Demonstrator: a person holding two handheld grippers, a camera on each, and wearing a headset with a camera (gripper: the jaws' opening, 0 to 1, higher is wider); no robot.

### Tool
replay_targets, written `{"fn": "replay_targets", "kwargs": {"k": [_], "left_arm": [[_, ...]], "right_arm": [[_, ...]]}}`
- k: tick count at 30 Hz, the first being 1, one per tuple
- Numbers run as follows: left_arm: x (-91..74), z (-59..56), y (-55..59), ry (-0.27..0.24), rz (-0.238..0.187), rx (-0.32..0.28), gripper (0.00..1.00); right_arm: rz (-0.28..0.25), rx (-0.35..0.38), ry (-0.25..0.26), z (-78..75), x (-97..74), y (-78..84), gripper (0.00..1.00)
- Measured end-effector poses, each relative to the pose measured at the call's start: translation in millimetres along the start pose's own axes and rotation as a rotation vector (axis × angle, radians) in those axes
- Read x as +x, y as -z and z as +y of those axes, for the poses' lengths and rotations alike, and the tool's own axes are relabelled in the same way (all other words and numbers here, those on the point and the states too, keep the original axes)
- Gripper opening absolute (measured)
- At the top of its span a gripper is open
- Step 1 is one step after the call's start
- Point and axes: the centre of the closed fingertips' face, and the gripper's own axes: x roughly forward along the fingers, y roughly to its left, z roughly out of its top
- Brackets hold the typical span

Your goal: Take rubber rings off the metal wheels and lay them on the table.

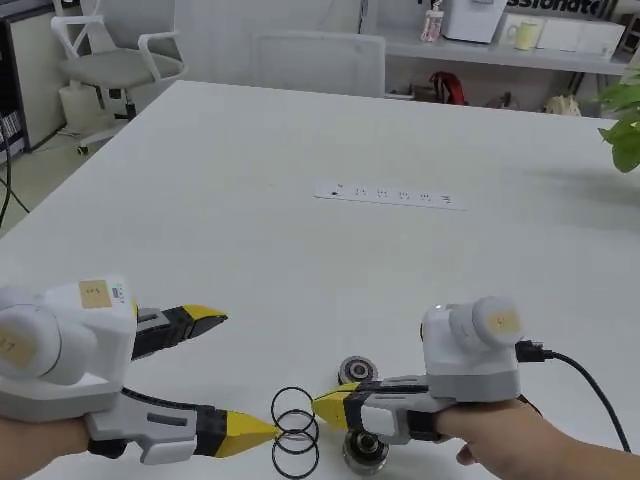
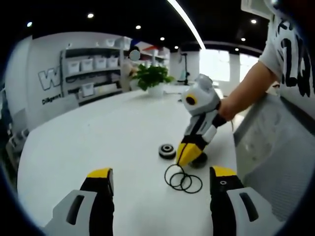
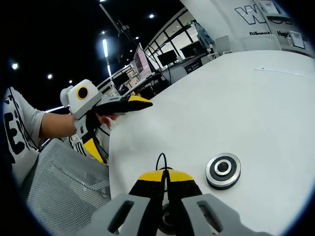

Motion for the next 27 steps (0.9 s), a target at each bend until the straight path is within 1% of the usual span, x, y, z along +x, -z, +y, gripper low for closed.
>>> {"fn": "replay_targets", "kwargs": {"k": [5,9,11,15,22,24,27], "left_arm": [[-0.9,-0.1,0.6,-0.002,0.002,0.000,0.81],[-1.3,-0.5,0.9,-0.001,0.006,0.004,0.81],[-1.3,-0.3,1.3,-0.001,0.009,0.006,0.81],[-0.9,0.2,2.3,-0.001,0.014,0.008,0.81],[0.3,0.3,3.2,0.004,0.020,0.007,0.80],[0.7,0.2,2.6,0.005,0.020,0.008,0.80],[1.5,0.2,0.9,0.007,0.021,0.013,0.80]], "right_arm": [[0.011,-0.025,0.026,-4.2,0.0,1.5,0.00],[0.026,-0.062,0.045,-5.9,1.0,4.5,0.00],[0.032,-0.084,0.053,-6.4,1.1,5.4,0.02],[0.037,-0.096,0.058,-7.9,0.6,6.0,0.04],[0.044,-0.123,0.063,-8.8,-0.7,8.1,0.14],[0.040,-0.130,0.060,-7.6,-1.6,6.8,0.15],[0.020,-0.136,0.051,-4.5,-4.3,0.7,0.17]]}}
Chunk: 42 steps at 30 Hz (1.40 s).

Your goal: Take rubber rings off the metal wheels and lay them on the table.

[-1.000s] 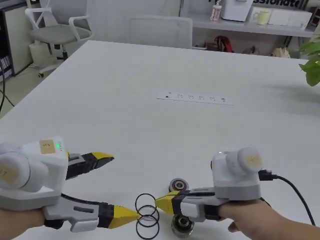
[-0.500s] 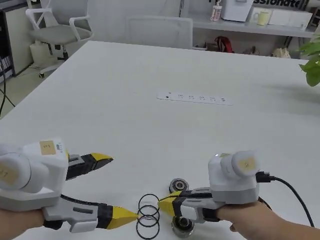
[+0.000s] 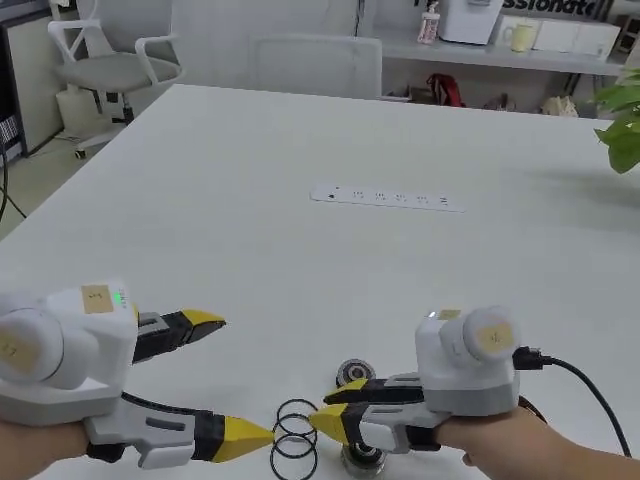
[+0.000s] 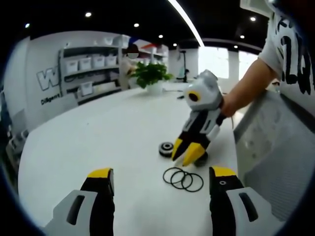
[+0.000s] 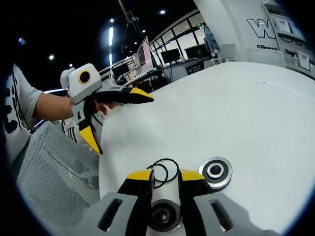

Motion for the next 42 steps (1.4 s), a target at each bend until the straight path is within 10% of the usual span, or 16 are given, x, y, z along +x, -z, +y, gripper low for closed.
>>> {"fn": "replay_targets", "kwargs": {"k": [20,42], "left_arm": [[17.9,6.1,-13.8,0.013,-0.005,0.008,0.77],[57.5,8.3,-18.5,0.066,0.020,0.030,0.69]], "right_arm": [[-0.088,-0.012,0.069,-29.5,-32.1,-23.3,0.22],[-0.057,-0.122,0.130,-54.8,-47.7,-8.2,0.21]]}}
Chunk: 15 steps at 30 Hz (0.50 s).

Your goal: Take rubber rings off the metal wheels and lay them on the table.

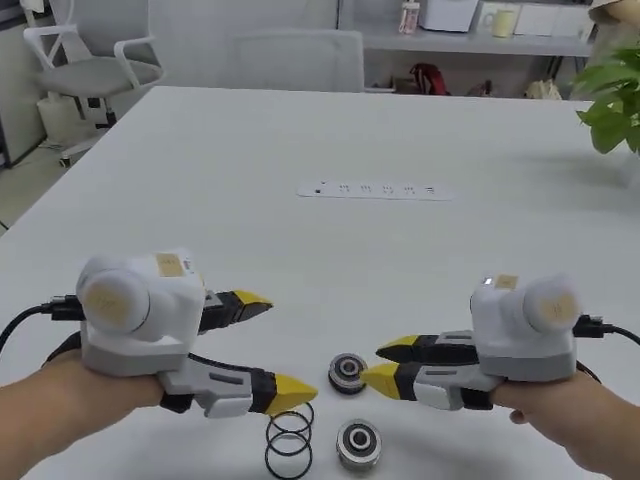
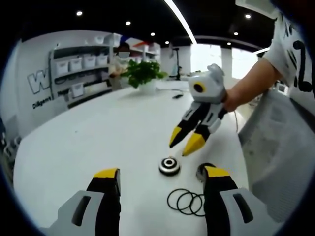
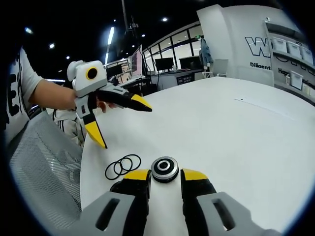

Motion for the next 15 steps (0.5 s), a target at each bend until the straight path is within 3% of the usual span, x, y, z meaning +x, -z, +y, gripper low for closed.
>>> {"fn": "replay_targets", "kwargs": {"k": [15], "left_arm": [[18.9,-0.1,14.8,0.015,0.042,-0.025,0.62]], "right_arm": [[0.050,-0.027,-0.010,-3.7,5.4,18.4,0.21]]}}
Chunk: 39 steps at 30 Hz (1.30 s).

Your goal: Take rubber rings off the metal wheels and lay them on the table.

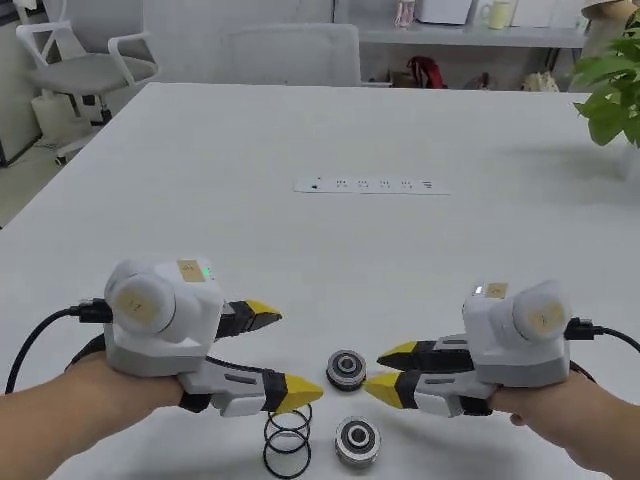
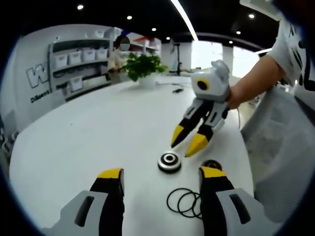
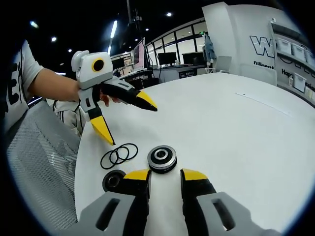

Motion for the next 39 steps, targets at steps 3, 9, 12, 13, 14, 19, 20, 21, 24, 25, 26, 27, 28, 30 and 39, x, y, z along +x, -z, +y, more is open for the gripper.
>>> {"fn": "replay_targets", "kwargs": {"k": [3,9,12,13,14,19,20,21,24,25,26,27,28,30,39], "left_arm": [[5.0,-0.8,1.8,0.004,0.008,-0.005,0.62],[14.4,-4.0,4.2,0.019,0.018,-0.016,0.60],[17.8,-5.8,5.4,0.026,0.023,-0.016,0.58],[19.3,-7.5,4.9,0.031,0.023,-0.020,0.57],[20.8,-8.4,4.7,0.035,0.022,-0.021,0.57],[26.6,-11.3,3.6,0.049,0.022,-0.030,0.54],[27.5,-12.2,3.3,0.052,0.022,-0.030,0.52],[29.0,-13.3,3.1,0.057,0.021,-0.031,0.51],[32.0,-16.0,1.8,0.066,0.022,-0.025,0.48],[33.2,-16.4,1.3,0.068,0.022,-0.025,0.47],[33.8,-16.6,0.9,0.069,0.021,-0.025,0.46],[34.4,-16.9,0.4,0.070,0.019,-0.024,0.45],[35.5,-17.6,-0.3,0.073,0.018,-0.022,0.44],[37.7,-18.2,-0.7,0.077,0.020,-0.019,0.41],[45.9,-19.5,-2.1,0.087,0.033,-0.004,0.29]], "right_arm": [[0.003,-0.002,-0.004,0.3,1.7,1.3,0.21],[0.005,-0.011,-0.011,1.2,5.8,2.1,0.19],[0.003,-0.007,-0.014,0.9,6.8,2.2,0.19],[0.003,-0.007,-0.016,0.9,7.5,2.3,0.19],[0.003,-0.006,-0.018,0.7,7.8,2.6,0.19],[0.004,-0.002,-0.029,2.6,10.5,4.5,0.18],[0.005,-0.002,-0.031,2.9,10.8,4.9,0.18],[0.005,-0.003,-0.032,3.3,11.1,5.3,0.18],[0.000,0.000,-0.034,3.0,11.9,4.7,0.17],[-0.001,-0.001,-0.033,2.9,12.0,4.6,0.17],[-0.002,-0.002,-0.033,2.9,12.1,4.6,0.17],[-0.003,-0.002,-0.032,3.1,12.1,4.5,0.16],[-0.005,-0.001,-0.032,3.3,12.2,4.4,0.16],[-0.007,-0.003,-0.032,3.5,12.2,4.5,0.15],[-0.013,0.002,-0.031,3.8,12.0,4.4,0.15]]}}
